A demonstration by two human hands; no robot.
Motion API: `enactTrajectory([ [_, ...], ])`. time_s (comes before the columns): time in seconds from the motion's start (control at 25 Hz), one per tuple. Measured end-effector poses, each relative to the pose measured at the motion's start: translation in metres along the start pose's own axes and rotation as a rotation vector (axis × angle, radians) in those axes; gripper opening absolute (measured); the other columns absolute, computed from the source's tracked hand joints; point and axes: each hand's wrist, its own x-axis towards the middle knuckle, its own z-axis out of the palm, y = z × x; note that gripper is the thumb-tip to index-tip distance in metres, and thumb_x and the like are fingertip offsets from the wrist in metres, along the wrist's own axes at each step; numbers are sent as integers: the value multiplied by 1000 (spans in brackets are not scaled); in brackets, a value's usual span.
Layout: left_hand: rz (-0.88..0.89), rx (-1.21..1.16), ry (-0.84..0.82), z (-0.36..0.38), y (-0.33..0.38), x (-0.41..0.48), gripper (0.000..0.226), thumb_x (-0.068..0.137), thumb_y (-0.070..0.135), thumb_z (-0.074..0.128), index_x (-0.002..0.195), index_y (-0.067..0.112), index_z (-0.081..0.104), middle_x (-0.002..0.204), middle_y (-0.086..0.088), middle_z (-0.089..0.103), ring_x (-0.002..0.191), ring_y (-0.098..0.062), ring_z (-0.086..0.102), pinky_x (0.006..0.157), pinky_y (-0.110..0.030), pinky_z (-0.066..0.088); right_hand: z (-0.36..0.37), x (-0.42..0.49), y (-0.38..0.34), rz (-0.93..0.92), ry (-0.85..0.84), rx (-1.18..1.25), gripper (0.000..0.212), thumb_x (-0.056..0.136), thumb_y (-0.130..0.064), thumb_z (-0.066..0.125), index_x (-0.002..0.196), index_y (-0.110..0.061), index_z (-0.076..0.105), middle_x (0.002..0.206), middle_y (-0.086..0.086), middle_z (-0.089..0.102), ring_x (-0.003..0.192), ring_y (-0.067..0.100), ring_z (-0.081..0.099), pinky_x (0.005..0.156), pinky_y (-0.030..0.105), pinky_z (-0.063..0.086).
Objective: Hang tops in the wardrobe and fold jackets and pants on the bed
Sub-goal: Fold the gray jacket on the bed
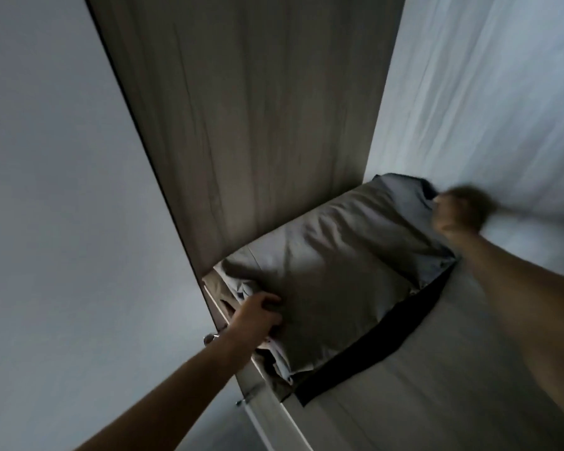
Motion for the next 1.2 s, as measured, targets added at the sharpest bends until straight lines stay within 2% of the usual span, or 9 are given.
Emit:
enactTrajectory([
  [0.24, 389, 71, 331, -13, 19, -14, 39, 79, 0, 70, 98, 34, 69, 94, 10, 67, 77, -5, 62, 62, -19, 49, 1, 24, -7, 35, 152, 233, 35, 97, -8, 47, 129, -5, 60, 131, 24, 58, 123, 41, 53, 105, 45, 40],
  [0.36, 154, 200, 69, -25, 11, -23, 35, 85, 6, 69, 108, 32, 65, 90, -1, 68, 65, -14, 67, 56, -23, 55, 20, 17, 2, 15, 62, 99, 42, 89, -5, 54, 130, -7, 59, 136, 23, 53, 126, 41, 49, 108, 49, 38],
  [0.44, 71, 569, -19, -39, 9, -23, 26, 92, 26, 66, 118, 28, 61, 88, 1, 71, 69, -16, 70, 61, -25, 55, 30, 11, -4, -65, 69, 31, 43, 88, -10, 57, 131, -8, 57, 137, 22, 50, 128, 40, 44, 113, 53, 27],
  [0.52, 248, 893, 218, -44, 21, -12, 27, 95, 46, 55, 118, 33, 60, 106, 6, 70, 89, -14, 68, 72, -25, 49, 36, 8, -32, -222, 117, 5, 43, 92, -24, 58, 132, -10, 55, 137, 20, 51, 130, 37, 43, 117, 54, 14],
  [0.68, 411, 930, 158, -6, 34, 35, 101, 74, 88, 30, 155, 31, 8, 162, -10, 12, 148, -33, 17, 117, -51, 24, 64, -10, -98, -406, -197, 62, 61, 92, -61, 45, 146, -33, 35, 153, 10, 34, 142, 37, 28, 113, 61, 22],
  [0.8, 334, 1101, 133, 34, 1, 67, 137, 36, 101, -17, 154, 31, -15, 162, -17, -14, 148, -41, -8, 117, -61, 9, 107, -29, -103, -377, -307, -12, 63, 94, -66, 32, 151, -42, 20, 162, 4, 16, 148, 38, 9, 114, 67, 10],
  [1.0, 423, 1058, 186, 37, -17, 73, 124, 52, 95, -19, 156, 28, -6, 162, -16, -13, 149, -39, -12, 118, -60, 4, 103, -34, -106, -345, -314, -43, 63, 97, -63, 29, 153, -37, 18, 163, 6, 11, 149, 36, 5, 117, 63, 5],
  [1.12, 513, 1003, 159, 30, -24, 62, 105, 69, 91, -1, 156, 32, -1, 164, -10, -11, 150, -30, -12, 120, -52, -2, 97, -83, -108, -565, -67, -23, 66, 92, -62, 31, 149, -28, 37, 156, 14, 31, 143, 39, 26, 114, 61, 21],
  [1.2, 572, 1093, 101, 26, -31, 57, 96, 76, 87, -1, 156, 34, 5, 164, -11, -4, 151, -33, -5, 120, -52, 3, 102, -120, -103, -679, -141, -62, 74, 88, -64, 22, 151, -27, 33, 156, 14, 32, 143, 38, 28, 112, 60, 25],
])
